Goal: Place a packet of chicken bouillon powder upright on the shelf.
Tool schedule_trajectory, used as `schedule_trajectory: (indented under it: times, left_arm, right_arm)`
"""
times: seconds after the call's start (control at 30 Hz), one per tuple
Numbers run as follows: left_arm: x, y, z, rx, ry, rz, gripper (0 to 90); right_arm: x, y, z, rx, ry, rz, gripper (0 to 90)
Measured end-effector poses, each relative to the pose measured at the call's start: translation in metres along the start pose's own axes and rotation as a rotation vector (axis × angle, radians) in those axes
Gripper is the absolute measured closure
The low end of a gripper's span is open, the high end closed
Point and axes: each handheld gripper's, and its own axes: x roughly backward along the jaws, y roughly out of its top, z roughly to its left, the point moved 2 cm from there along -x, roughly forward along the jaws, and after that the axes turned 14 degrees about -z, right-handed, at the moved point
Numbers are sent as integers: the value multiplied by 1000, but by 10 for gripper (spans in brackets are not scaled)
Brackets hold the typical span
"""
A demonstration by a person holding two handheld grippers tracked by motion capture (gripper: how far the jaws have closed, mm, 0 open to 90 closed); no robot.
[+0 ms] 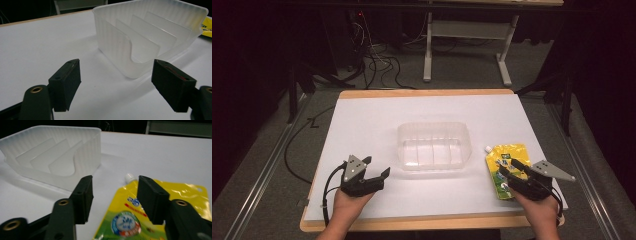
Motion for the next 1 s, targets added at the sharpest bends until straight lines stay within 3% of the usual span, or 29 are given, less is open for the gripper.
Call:
schedule_trajectory:
  times: [0.13, 0.2, 0.27, 0.33, 0.4, 0.67, 1.0]
  left_arm:
    - [-11, 3, -2, 18, -10, 4, 240]
    - [-15, 6, -3, 30, -12, -10, 243]
    - [-19, 9, -4, 47, -17, -22, 244]
    - [-23, 12, -5, 60, -23, -23, 248]
    - [-27, 15, -8, 30, -15, -31, 248]
    - [-41, 22, -15, 35, -29, -55, 250]
    - [-50, 24, -24, 2, -54, -51, 249]
  right_arm:
    - [22, -10, -7, -6, -31, 27, 649]
    - [39, -18, -15, -41, -57, 47, 744]
    - [44, -20, -18, -45, -60, 51, 782]
    - [57, -25, -24, -64, -69, 68, 892]
    - [60, -26, -24, -63, -74, 75, 900]
    - [80, -38, -27, -73, -59, 133, 900]
    - [79, -52, -22, -77, -19, 252, 900]
